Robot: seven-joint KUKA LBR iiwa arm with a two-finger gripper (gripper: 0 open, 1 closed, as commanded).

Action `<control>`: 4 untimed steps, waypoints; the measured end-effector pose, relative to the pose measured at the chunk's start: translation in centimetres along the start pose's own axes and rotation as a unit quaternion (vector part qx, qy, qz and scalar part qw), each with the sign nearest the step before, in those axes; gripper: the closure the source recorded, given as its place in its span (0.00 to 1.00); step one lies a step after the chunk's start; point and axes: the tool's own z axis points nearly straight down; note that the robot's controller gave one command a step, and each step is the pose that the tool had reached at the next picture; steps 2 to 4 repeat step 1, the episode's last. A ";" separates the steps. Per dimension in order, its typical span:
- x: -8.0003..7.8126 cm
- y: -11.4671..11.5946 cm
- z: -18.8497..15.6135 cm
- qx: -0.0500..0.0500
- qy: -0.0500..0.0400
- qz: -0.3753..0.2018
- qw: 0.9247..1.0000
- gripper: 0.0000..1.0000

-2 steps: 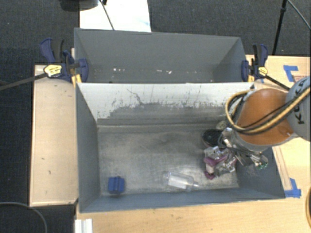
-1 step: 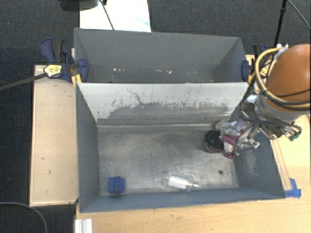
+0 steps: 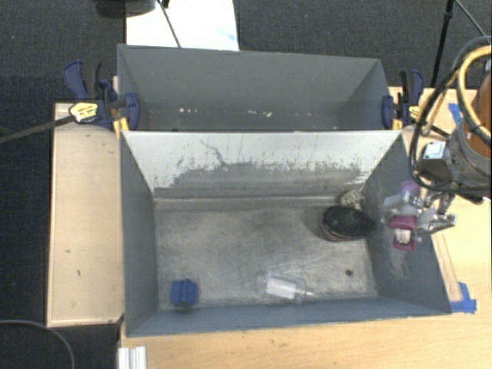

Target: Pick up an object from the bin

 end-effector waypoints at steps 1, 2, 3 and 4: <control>-0.6 -3.8 -6.3 0.003 -0.001 0.032 0.999 1.00; -0.6 -3.8 -6.3 0.003 -0.001 0.032 0.999 1.00; -0.6 -3.8 -6.3 0.003 -0.001 0.032 0.999 1.00; -0.6 -3.8 -6.3 0.003 -0.001 0.032 0.999 1.00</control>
Offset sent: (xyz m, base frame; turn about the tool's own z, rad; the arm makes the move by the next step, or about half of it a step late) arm 0.0325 -0.0135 0.0592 0.0571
